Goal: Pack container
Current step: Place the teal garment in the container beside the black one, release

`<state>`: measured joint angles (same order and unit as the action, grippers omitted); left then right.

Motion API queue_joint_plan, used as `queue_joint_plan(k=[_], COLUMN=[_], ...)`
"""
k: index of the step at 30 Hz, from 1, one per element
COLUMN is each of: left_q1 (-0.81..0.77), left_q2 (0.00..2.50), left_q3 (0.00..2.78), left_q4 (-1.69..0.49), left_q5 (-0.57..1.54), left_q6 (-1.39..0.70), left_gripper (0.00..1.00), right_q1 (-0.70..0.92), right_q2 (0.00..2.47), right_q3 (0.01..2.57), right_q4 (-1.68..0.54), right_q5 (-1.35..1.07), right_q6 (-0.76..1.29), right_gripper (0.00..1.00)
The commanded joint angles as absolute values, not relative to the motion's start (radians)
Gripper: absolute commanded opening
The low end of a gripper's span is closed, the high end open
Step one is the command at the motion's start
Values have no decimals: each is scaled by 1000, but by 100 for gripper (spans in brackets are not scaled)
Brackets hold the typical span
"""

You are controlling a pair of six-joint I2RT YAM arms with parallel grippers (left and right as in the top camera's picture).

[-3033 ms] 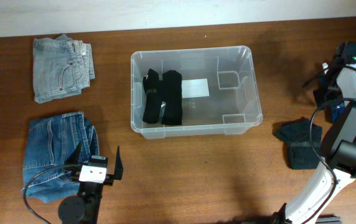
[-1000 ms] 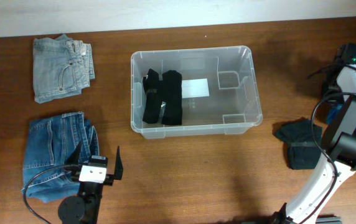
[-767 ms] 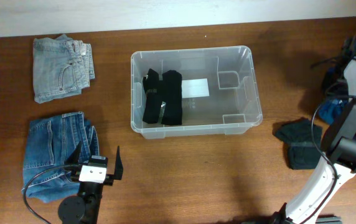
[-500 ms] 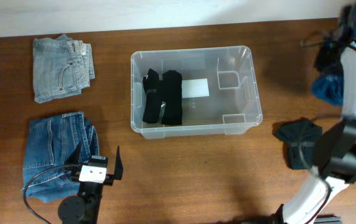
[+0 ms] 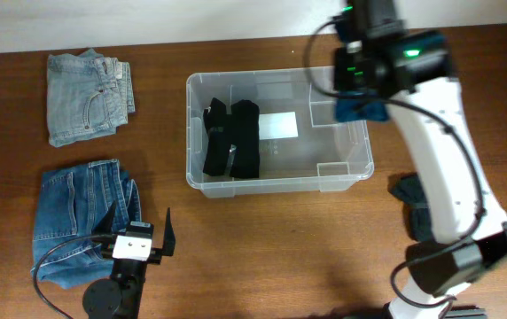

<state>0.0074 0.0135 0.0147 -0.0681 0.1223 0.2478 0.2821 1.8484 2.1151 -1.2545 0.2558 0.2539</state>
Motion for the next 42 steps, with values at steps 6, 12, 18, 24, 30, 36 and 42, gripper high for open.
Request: queue_joint_plan(k=[6,12,18,24,30,36,42], left_q1=[11,11,11,11,11,11,11], left_q2=[6,6,6,6,6,6,6], left_q3=[9,9,9,9,9,9,9], left_q4=[-69,-69,-69,-69,-69,-69,-69], left_q5=[115,115,115,115,115,115,115], left_q6=[263,263,263,263,263,263,263], left_gripper=[99,99,100,99,99,99,100], right_q1=[425,426,437,464,479,480,486], right_q2=[2047,2163,2240,2277,2281,2281,2281], right_q3=[2131,2130,2130,2130,2130,2130,2130], right_q4=[-1193,-1193,-1188,-1184,-1212,-1285,-1294], right_q5=[265,210,204,186,186,187,183], right_q6=[408,438,455,454,454,454,454], right_gripper=[21,21,21,22,23,23,23])
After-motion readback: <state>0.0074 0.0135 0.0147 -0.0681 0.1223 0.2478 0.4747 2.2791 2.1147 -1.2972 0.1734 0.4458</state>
